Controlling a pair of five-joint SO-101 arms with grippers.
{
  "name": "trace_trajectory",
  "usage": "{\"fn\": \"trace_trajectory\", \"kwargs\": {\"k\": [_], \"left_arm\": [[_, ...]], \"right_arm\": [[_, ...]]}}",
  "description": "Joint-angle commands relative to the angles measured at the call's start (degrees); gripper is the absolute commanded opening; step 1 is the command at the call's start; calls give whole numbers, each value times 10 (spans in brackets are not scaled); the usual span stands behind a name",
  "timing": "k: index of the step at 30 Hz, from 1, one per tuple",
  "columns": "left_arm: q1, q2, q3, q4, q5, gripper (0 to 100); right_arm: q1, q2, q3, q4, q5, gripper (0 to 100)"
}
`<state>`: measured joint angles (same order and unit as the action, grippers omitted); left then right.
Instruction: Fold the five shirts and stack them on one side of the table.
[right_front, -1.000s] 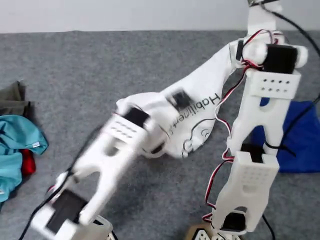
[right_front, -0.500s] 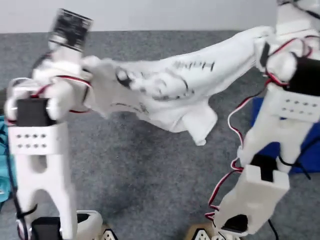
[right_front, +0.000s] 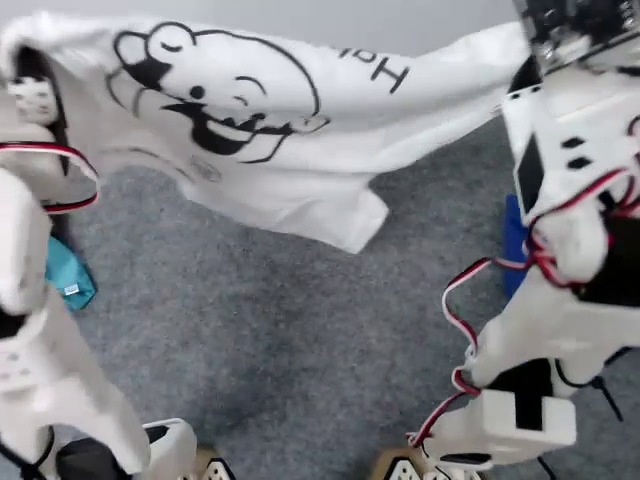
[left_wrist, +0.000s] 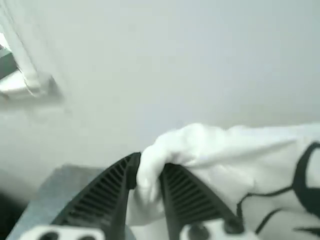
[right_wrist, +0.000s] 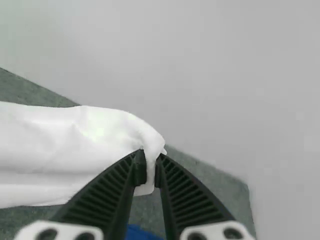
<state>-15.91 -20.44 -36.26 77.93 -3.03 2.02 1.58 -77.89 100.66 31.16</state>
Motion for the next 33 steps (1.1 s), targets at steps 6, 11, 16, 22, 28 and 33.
{"fn": "trace_trajectory", "kwargs": {"k": [6, 11, 16, 22, 28, 33], "left_arm": [[20, -4, -37, -80, 2, 7], [87, 74, 58, -69, -41, 6], [132, 215, 159, -148, -80, 6], [138, 411, 167, -243, -83, 18], [135, 466, 64, -143, -67, 145], [139, 466, -85, -13, -63, 163]], "right_arm": [[-75, -31, 141, 23, 8, 10], [-76, -13, 341, 15, 5, 10], [-73, 42, 500, -26, 4, 10], [-61, 112, 573, -125, 3, 10], [-25, 138, 573, -180, -13, 10], [27, 139, 573, -192, -16, 10]]}}
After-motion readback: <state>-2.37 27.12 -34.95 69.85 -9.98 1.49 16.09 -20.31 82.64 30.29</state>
